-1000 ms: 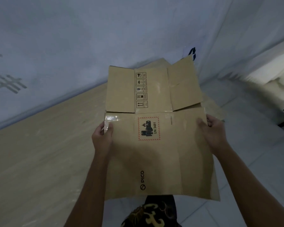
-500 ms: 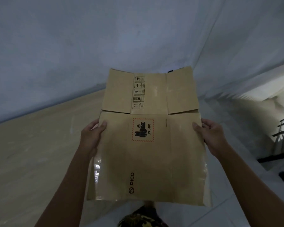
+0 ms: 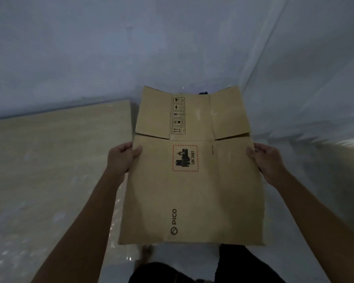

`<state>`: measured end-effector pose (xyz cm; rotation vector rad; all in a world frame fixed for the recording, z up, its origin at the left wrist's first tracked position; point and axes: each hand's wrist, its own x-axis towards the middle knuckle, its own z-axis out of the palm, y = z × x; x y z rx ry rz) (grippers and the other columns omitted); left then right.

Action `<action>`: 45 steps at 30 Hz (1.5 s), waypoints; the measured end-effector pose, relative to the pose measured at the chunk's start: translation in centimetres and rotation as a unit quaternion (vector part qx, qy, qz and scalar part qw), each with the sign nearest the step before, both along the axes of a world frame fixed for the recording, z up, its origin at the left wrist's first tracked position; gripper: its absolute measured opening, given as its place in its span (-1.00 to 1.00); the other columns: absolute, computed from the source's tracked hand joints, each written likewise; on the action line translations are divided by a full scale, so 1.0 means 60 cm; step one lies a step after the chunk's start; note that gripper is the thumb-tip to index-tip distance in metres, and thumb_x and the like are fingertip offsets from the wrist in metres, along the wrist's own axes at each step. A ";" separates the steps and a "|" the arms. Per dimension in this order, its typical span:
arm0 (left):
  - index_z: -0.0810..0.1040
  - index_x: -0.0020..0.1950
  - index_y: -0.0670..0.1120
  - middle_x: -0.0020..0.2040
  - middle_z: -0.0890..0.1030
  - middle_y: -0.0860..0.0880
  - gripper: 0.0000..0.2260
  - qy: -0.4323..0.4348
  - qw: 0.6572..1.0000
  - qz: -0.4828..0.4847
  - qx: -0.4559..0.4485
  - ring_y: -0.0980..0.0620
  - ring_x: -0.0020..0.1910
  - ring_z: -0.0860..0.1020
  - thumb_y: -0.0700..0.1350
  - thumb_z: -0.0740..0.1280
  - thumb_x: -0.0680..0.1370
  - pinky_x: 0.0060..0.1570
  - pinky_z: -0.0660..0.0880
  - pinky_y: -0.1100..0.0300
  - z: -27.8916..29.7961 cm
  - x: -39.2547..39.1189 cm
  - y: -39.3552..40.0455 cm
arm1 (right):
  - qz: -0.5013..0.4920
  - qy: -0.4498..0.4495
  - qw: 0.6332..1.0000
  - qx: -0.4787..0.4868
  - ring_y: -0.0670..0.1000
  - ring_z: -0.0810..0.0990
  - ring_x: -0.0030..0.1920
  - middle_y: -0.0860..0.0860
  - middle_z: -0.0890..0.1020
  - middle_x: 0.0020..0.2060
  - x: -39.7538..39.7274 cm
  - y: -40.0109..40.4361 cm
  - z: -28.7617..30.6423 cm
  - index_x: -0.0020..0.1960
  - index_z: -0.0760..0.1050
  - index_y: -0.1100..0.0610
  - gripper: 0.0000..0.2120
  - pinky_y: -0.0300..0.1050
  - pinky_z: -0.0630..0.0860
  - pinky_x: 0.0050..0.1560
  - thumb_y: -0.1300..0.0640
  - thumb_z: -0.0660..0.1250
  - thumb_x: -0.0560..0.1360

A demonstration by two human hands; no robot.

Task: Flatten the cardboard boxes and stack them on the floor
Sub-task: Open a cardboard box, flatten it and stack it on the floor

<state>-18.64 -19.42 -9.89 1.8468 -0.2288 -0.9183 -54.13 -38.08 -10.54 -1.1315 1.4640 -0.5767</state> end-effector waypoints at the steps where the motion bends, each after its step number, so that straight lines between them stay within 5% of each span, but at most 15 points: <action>1: 0.69 0.10 -0.04 -0.15 0.73 0.04 -0.81 -0.017 1.000 0.002 0.016 0.10 -0.21 0.69 -0.16 0.52 0.49 -0.32 0.57 0.27 -0.015 -0.017 -0.011 | 0.013 0.013 1.000 -0.003 0.13 0.69 -0.04 0.03 0.72 -0.13 -0.012 -0.025 -0.008 -0.15 0.64 0.01 -0.87 0.12 0.60 0.14 0.22 0.41 0.51; 3: 0.72 0.10 -0.08 -0.09 0.72 -0.03 -0.79 -0.049 0.997 0.015 0.054 0.00 -0.12 0.68 -0.12 0.53 0.48 -0.17 0.59 0.19 -0.057 -0.057 -0.035 | 0.042 0.032 0.999 -0.002 0.11 0.68 -0.07 0.06 0.71 -0.10 -0.037 -0.071 -0.031 -0.10 0.63 0.04 -0.90 0.09 0.59 0.14 0.22 0.41 0.51; 6: 0.72 0.02 -0.09 -0.26 0.66 0.06 -0.87 -0.054 0.994 0.051 0.077 0.10 -0.31 0.57 -0.12 0.52 0.50 -0.34 0.49 0.30 -0.118 -0.109 -0.067 | 0.069 0.067 0.995 -0.004 0.05 0.65 -0.17 0.15 0.71 -0.04 -0.066 -0.122 -0.085 0.05 0.64 0.15 -0.87 -0.01 0.59 0.05 0.22 0.40 0.52; 8: 0.71 0.07 -0.09 -0.23 0.68 0.04 -0.85 -0.034 0.993 0.056 0.101 0.10 -0.29 0.58 -0.11 0.49 0.52 -0.27 0.49 0.24 -0.176 -0.134 -0.083 | 0.094 0.101 0.990 -0.003 0.07 0.66 -0.17 0.13 0.72 -0.09 -0.080 -0.143 -0.138 0.06 0.65 0.16 -0.86 -0.01 0.59 -0.03 0.18 0.40 0.51; 11: 0.71 0.09 -0.04 -0.13 0.72 0.01 -0.80 0.005 0.990 0.063 0.127 -0.01 -0.15 0.65 -0.02 0.50 0.50 -0.10 0.57 0.05 -0.288 -0.157 -0.099 | 0.132 0.182 0.974 -0.030 0.17 0.69 -0.10 0.14 0.72 -0.14 -0.096 -0.161 -0.241 -0.05 0.64 0.13 -0.85 0.18 0.63 0.00 0.06 0.41 0.47; 14: 0.71 -0.04 -0.14 -0.40 0.64 0.12 -0.81 -0.006 0.983 0.071 0.167 0.02 -0.31 0.60 -0.04 0.52 0.47 -0.27 0.52 0.12 -0.432 -0.182 -0.100 | 0.176 0.248 0.951 -0.057 0.23 0.67 -0.12 0.22 0.70 -0.17 -0.101 -0.166 -0.374 -0.05 0.62 0.26 -0.75 0.16 0.59 -0.01 0.06 0.43 0.46; 17: 0.71 -0.05 -0.16 -0.30 0.69 0.05 -0.65 -0.013 0.976 0.086 0.197 0.02 -0.28 0.65 0.09 0.53 0.35 -0.23 0.63 0.07 -0.582 -0.199 -0.096 | 0.174 0.279 0.941 -0.078 0.20 0.66 -0.12 0.21 0.69 -0.19 -0.100 -0.162 -0.505 -0.04 0.63 0.28 -0.83 0.06 0.55 -0.03 0.16 0.42 0.50; 21: 0.58 0.05 -0.10 -0.17 0.59 -0.03 -0.88 -0.010 0.975 0.109 0.195 0.17 -0.31 0.49 -0.18 0.46 0.54 -0.47 0.42 0.48 -0.780 -0.212 -0.104 | 0.143 0.278 0.948 -0.054 0.16 0.66 -0.09 0.13 0.70 -0.18 -0.101 -0.167 -0.711 0.01 0.64 0.19 -0.87 0.04 0.57 0.02 0.16 0.39 0.51; 23: 0.54 0.01 -0.09 -0.24 0.55 0.02 -0.93 -0.019 0.976 0.107 0.191 0.13 -0.32 0.48 -0.23 0.39 0.59 -0.52 0.38 0.49 -0.878 -0.217 -0.105 | 0.128 0.276 0.952 -0.040 0.17 0.66 -0.06 0.13 0.70 -0.13 -0.098 -0.168 -0.813 0.05 0.64 0.16 -0.85 0.05 0.58 0.02 0.15 0.38 0.52; 29: 0.63 0.05 -0.13 -0.11 0.64 -0.14 -0.90 -0.059 0.978 0.127 0.157 0.01 -0.19 0.54 -0.14 0.35 0.61 -0.13 0.46 0.15 -1.110 -0.191 -0.141 | 0.082 0.230 0.970 -0.018 0.13 0.65 -0.13 0.03 0.67 -0.19 -0.060 -0.202 -1.040 0.05 0.64 0.11 -0.82 0.00 0.60 -0.09 0.07 0.32 0.55; 31: 0.64 0.03 -0.14 -0.13 0.64 -0.11 -0.87 -0.087 0.975 0.135 0.152 0.02 -0.21 0.54 -0.11 0.34 0.60 -0.17 0.48 0.16 -1.153 -0.167 -0.165 | 0.063 0.214 0.974 -0.030 0.11 0.64 -0.13 -0.02 0.64 -0.21 -0.035 -0.224 -1.084 0.03 0.62 0.06 -0.85 0.09 0.63 -0.06 0.05 0.31 0.56; 35: 0.66 0.08 -0.09 -0.01 0.67 -0.10 -0.88 -0.086 0.971 0.171 0.145 -0.08 -0.03 0.62 -0.11 0.37 0.59 0.03 0.58 0.00 -1.227 -0.127 -0.191 | 0.027 0.243 0.967 -0.069 0.00 0.61 -0.08 -0.04 0.62 -0.14 -0.002 -0.260 -1.141 0.15 0.63 0.10 -0.76 -0.13 0.54 0.05 0.03 0.36 0.55; 39: 0.61 0.31 -0.08 0.16 0.66 -0.06 -0.71 -0.147 0.957 0.159 0.191 -0.04 0.13 0.60 -0.05 0.35 0.62 0.09 0.51 0.14 -1.249 -0.145 -0.197 | 0.033 0.309 0.935 -0.169 0.09 0.58 -0.09 0.04 0.63 -0.17 0.006 -0.240 -1.169 0.10 0.66 0.14 -0.76 -0.20 0.38 -0.03 0.03 0.31 0.57; 41: 0.58 0.37 -0.05 0.24 0.63 -0.07 -0.65 -0.210 0.944 0.129 0.217 -0.05 0.22 0.57 0.04 0.33 0.62 0.11 0.42 0.21 -1.237 -0.161 -0.194 | 0.038 0.359 0.909 -0.206 0.21 0.52 0.06 0.15 0.63 0.00 0.004 -0.227 -1.169 0.14 0.65 0.10 -0.69 -0.11 0.34 -0.02 -0.07 0.30 0.56; 45: 0.35 0.49 0.07 0.36 0.54 -0.06 -0.26 -0.107 0.959 0.002 0.262 -0.13 0.29 0.54 0.33 0.40 0.38 0.28 0.51 -0.05 -1.233 -0.142 -0.182 | 0.111 0.379 0.917 -0.058 0.22 0.52 0.21 0.18 0.58 0.20 -0.010 -0.249 -1.130 0.29 0.51 0.20 -0.47 0.01 0.43 0.18 -0.21 0.22 0.57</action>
